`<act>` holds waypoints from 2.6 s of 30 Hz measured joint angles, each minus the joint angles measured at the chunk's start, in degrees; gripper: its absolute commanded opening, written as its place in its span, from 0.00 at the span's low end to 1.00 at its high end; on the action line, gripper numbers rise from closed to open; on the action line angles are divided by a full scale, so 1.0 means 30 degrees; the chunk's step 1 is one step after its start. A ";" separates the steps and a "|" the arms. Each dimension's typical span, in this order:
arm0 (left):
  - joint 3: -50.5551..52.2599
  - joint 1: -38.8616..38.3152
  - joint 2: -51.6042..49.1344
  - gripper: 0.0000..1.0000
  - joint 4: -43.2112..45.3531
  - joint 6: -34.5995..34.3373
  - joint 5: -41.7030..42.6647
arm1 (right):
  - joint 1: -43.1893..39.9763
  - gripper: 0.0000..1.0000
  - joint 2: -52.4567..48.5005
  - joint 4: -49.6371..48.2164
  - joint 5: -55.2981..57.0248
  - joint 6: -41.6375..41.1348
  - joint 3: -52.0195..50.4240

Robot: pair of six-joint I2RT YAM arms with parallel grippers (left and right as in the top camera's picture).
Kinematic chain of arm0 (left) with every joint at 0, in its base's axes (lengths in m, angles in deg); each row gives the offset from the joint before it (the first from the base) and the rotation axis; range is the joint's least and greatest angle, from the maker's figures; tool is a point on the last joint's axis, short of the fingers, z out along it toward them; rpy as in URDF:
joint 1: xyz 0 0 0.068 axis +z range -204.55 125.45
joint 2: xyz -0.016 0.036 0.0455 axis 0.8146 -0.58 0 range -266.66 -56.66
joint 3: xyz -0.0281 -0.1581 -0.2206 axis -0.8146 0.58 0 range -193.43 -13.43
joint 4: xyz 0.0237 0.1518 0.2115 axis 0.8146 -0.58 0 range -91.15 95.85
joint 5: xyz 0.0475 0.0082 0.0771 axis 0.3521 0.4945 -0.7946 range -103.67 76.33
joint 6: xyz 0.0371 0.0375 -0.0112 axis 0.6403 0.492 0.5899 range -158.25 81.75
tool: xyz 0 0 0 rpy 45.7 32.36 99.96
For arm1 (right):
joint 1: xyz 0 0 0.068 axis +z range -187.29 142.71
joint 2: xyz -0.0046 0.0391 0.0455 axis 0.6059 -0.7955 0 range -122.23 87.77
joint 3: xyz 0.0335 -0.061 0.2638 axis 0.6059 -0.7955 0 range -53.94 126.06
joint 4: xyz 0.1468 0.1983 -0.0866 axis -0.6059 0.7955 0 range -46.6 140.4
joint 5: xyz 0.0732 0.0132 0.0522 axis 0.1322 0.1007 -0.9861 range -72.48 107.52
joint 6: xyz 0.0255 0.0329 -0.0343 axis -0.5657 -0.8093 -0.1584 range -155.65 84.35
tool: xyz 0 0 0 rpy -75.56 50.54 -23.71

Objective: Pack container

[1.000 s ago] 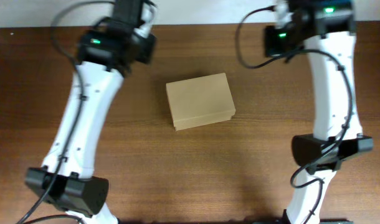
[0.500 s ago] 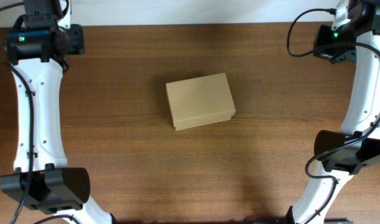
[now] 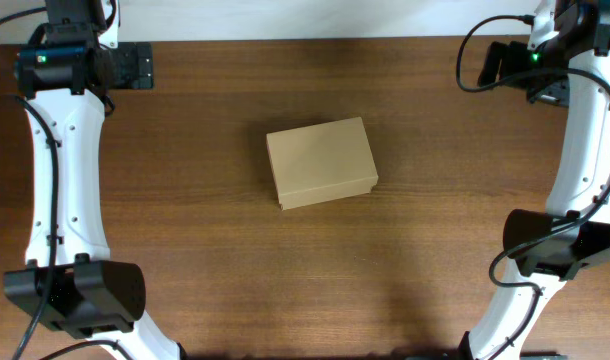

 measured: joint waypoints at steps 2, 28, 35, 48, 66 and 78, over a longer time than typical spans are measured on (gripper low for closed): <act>0.0000 0.0000 0.0000 1.00 0.0000 0.0000 0.0000 | 0.0000 0.99 0.0000 0.0000 0.0000 -0.0015 0.0000; 0.0000 0.0000 0.0000 0.99 0.0000 0.0000 0.0000 | 0.0000 0.99 0.0000 -0.0452 0.0007 -0.0015 -0.0007; 0.0000 0.0000 0.0000 0.99 -0.0007 0.0000 0.0000 | 0.0066 0.99 0.0634 -0.8429 -0.1457 0.0000 -0.2113; 0.0000 0.0000 0.0000 0.99 -0.0007 0.0000 0.0073 | 0.0743 0.99 1.3894 -2.1981 -0.3257 -0.1821 -2.0990; 0.0000 0.0000 0.0000 0.99 -0.0015 0.0000 0.0073 | 0.2973 0.99 3.4461 -2.6440 -0.3002 -0.1902 -3.8140; 0.0000 0.0000 0.0000 0.99 -0.0022 0.0000 0.0073 | 0.3104 0.99 4.0654 -3.1642 -0.2455 -0.1902 -4.5849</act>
